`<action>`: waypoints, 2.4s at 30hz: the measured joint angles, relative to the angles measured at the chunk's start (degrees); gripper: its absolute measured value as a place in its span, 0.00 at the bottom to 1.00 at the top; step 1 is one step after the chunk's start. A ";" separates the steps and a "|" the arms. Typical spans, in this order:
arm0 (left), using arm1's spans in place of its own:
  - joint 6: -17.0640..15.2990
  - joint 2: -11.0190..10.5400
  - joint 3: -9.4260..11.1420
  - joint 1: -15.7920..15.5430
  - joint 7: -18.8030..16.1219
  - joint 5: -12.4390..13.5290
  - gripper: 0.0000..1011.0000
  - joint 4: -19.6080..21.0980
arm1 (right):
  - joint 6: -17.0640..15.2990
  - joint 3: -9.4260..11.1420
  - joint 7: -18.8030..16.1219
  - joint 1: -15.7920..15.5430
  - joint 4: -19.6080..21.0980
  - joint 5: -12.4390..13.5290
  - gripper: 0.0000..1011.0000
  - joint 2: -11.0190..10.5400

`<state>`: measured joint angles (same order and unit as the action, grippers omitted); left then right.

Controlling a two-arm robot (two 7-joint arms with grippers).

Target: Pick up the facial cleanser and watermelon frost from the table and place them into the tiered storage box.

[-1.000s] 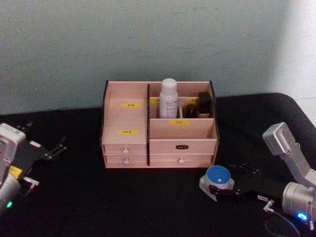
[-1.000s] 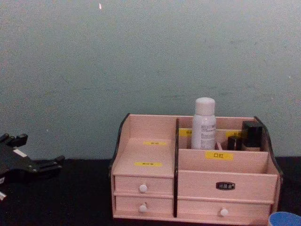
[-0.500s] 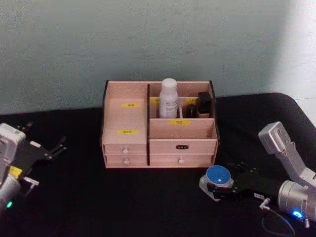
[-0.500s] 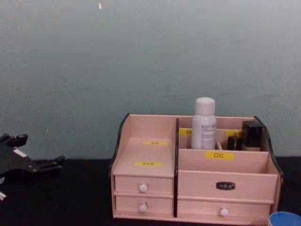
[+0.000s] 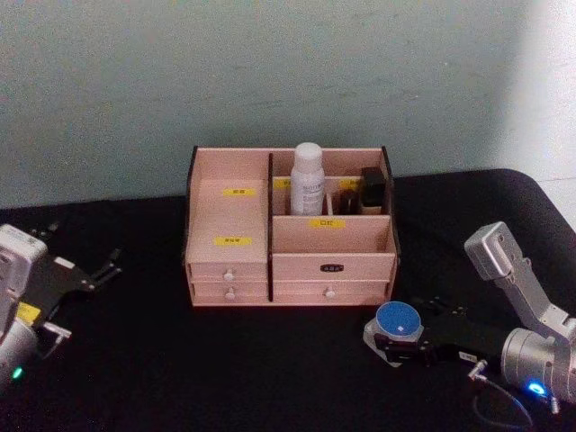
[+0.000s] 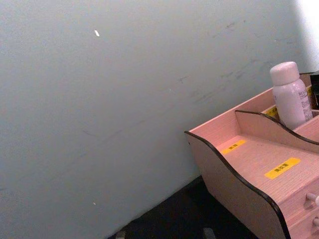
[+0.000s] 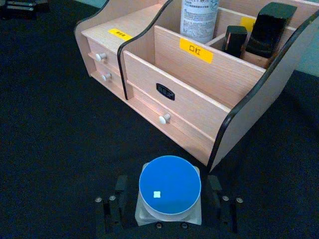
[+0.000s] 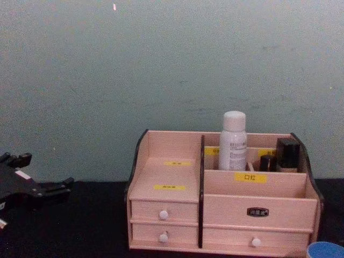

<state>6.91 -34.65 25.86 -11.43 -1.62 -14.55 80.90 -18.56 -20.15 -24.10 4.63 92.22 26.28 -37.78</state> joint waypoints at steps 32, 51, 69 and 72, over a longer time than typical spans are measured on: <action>0.00 0.00 0.00 0.00 0.00 0.00 0.99 0.00 | -0.62 -0.20 -0.07 0.86 -1.17 -0.22 0.99 0.81; 0.00 0.00 0.00 0.00 0.00 0.00 0.99 0.00 | -0.59 -0.20 -0.07 0.78 -1.08 -0.15 0.83 0.75; 0.00 0.00 0.00 0.00 0.00 0.00 0.99 0.00 | -0.58 -0.20 -0.07 0.78 -1.07 -0.15 0.70 0.75; 0.00 0.00 0.00 0.00 0.00 0.00 0.99 0.00 | -0.58 -0.20 -0.07 0.78 -1.07 -0.15 0.70 0.75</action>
<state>6.91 -34.65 25.86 -11.43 -1.62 -14.55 80.90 -19.14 -20.35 -24.17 5.41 91.15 26.12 -37.04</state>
